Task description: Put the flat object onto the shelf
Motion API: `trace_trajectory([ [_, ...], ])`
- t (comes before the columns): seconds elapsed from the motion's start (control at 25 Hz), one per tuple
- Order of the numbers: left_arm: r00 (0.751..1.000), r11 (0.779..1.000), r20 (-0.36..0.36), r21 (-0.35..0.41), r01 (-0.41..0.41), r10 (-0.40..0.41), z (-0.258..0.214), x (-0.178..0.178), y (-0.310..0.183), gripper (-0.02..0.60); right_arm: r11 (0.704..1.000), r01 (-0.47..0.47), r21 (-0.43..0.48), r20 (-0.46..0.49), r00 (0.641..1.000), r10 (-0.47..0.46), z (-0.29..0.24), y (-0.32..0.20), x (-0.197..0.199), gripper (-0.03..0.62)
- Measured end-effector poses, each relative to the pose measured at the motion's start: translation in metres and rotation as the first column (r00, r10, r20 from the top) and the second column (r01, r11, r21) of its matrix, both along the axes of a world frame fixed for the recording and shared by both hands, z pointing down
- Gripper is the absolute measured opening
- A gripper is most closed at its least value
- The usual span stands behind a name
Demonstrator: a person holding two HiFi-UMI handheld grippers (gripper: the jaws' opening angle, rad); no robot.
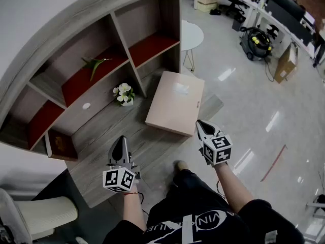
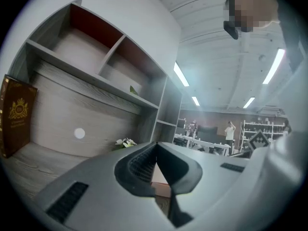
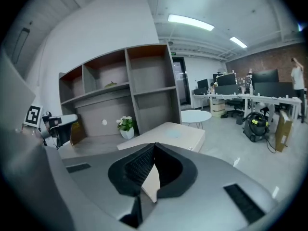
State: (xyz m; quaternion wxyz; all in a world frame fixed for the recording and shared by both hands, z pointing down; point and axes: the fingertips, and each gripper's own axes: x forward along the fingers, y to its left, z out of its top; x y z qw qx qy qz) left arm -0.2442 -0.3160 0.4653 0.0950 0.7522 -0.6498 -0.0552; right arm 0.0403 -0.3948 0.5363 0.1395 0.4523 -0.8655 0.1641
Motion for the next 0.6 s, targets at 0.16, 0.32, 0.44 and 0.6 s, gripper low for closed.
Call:
trace_trajectory([
  [0.16, 0.999, 1.0, 0.035, 0.017, 0.002, -0.003, -0.01, 0.0, 0.002, 0.005, 0.998, 0.025, 0.053, 0.019, 0.999, -0.026, -0.022, 0.004, -0.005, 0.011],
  [0.32, 0.998, 0.999, 0.051, 0.042, 0.018, -0.02, -0.021, -0.005, 0.006, 0.005, 0.994, 0.044, 0.102, 0.035, 0.998, -0.047, -0.041, 0.006, -0.008, 0.011],
  [0.44, 0.997, 0.998, 0.063, 0.058, 0.031, -0.034, -0.028, -0.009, 0.008, 0.005, 0.989, 0.057, 0.137, 0.038, 0.997, -0.063, -0.054, 0.009, -0.009, 0.011],
  [0.6, 0.996, 0.996, 0.072, 0.076, 0.047, -0.052, -0.039, -0.015, 0.011, 0.005, 0.983, 0.065, 0.174, 0.05, 0.996, -0.075, -0.068, 0.011, -0.011, 0.011],
])
